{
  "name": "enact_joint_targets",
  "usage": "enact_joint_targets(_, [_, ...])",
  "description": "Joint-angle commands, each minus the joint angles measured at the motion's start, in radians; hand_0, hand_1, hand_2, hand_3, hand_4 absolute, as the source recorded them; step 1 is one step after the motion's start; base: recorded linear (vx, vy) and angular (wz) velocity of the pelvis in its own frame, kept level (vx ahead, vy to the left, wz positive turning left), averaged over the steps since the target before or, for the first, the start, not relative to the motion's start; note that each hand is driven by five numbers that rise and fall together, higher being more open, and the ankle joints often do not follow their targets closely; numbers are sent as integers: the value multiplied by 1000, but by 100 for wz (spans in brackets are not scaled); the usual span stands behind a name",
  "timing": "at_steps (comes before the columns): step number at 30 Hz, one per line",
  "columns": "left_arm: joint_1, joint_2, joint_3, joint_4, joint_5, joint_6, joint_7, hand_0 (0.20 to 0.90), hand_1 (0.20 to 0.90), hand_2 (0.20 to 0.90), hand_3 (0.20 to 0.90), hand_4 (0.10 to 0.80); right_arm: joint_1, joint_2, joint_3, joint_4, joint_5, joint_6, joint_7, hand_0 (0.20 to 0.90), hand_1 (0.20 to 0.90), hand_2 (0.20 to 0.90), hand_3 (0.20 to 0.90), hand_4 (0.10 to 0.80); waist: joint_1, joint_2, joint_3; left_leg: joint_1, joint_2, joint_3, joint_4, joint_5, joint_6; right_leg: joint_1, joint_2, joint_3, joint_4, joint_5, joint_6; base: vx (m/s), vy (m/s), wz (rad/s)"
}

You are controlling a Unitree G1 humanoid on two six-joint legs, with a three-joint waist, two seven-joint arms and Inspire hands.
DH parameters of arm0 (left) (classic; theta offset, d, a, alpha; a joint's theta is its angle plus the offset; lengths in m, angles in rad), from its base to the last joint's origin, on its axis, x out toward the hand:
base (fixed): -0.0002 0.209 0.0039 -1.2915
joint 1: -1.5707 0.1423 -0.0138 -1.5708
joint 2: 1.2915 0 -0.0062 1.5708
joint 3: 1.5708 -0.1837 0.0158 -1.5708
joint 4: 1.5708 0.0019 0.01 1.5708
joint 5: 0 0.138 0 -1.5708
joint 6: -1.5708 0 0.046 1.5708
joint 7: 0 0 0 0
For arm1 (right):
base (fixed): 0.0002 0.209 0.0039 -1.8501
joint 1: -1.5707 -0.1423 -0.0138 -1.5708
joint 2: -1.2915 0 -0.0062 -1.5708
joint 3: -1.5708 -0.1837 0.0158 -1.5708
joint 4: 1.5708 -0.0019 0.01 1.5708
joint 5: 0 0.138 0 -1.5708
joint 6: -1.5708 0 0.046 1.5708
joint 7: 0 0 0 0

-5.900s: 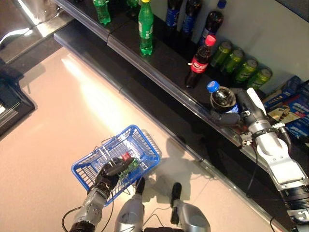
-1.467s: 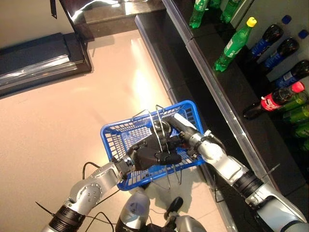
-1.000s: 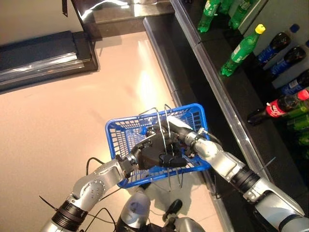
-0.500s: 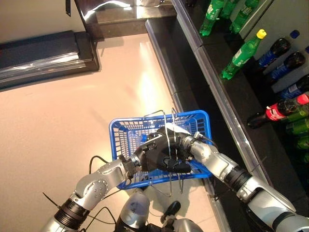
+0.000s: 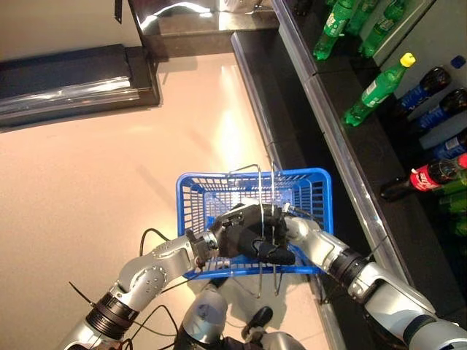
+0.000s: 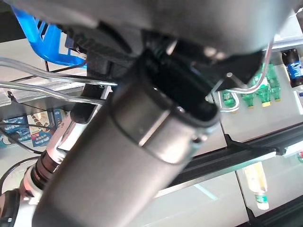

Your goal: Pick up the drink and place into the basket.

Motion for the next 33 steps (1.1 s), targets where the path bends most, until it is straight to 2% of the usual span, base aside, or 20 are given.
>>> enact_joint_targets(1, [-116, -251, -86, -352, -161, -151, -280, 300, 300, 300, 200, 100, -33, 91, 83, 63, 4, -41, 2, 300, 300, 300, 200, 100, -14, -27, -401, 9, -5, 23, -14, -70, -37, 3, 15, -26, -2, 23, 18, 0, 0, 0])
enact_joint_targets(5, [-116, -253, -87, -354, -167, -148, -279, 300, 300, 300, 200, 100, -36, 104, 73, 88, -10, -11, -8, 300, 300, 300, 200, 100, -9, -27, -399, 12, -7, 19, -14, -69, -36, 7, 15, -28, -2, 25, 18, 15, 15, 8])
enact_joint_targets(6, [-117, -253, -88, -354, -166, -150, -279, 300, 300, 300, 200, 100, -36, 106, 71, 91, -13, -7, -8, 382, 382, 382, 296, 196, -9, -27, -399, 12, -8, 18, -14, -69, -36, 7, 15, -29, -2, 25, 18, 8, 15, 13])
enact_joint_targets(7, [-118, -255, -89, -354, -168, -149, -276, 300, 300, 300, 200, 100, -32, 110, 68, 98, -19, 5, -14, 681, 681, 681, 645, 545, -9, -27, -400, 12, -8, 19, -14, -70, -36, 8, 14, -29, -2, 25, 18, 5, 12, 11])
enact_joint_targets(8, [-117, -255, -89, -355, -168, -148, -277, 300, 300, 300, 200, 100, -31, 112, 66, 100, -21, 8, -16, 900, 900, 900, 900, 800, -9, -27, -400, 12, -8, 19, -14, -70, -36, 8, 14, -29, -2, 25, 19, 4, 12, 6])
enact_joint_targets(24, [-114, -260, -89, -365, -167, -152, -257, 300, 300, 300, 200, 100, -22, 139, 43, 134, -38, 22, -43, 900, 900, 900, 900, 800, -8, -31, -399, 10, -7, 24, -14, -69, -35, 4, 19, -22, -2, 26, 18, 0, 0, 0])
enact_joint_targets(33, [-103, -255, -72, -362, -170, -170, -213, 300, 300, 300, 200, 100, -10, 112, 18, 77, 0, 22, -86, 900, 900, 900, 900, 800, -21, -27, -400, 9, -4, 34, -14, -67, -35, 0, 19, -15, -2, 28, 18, 0, 0, 0])
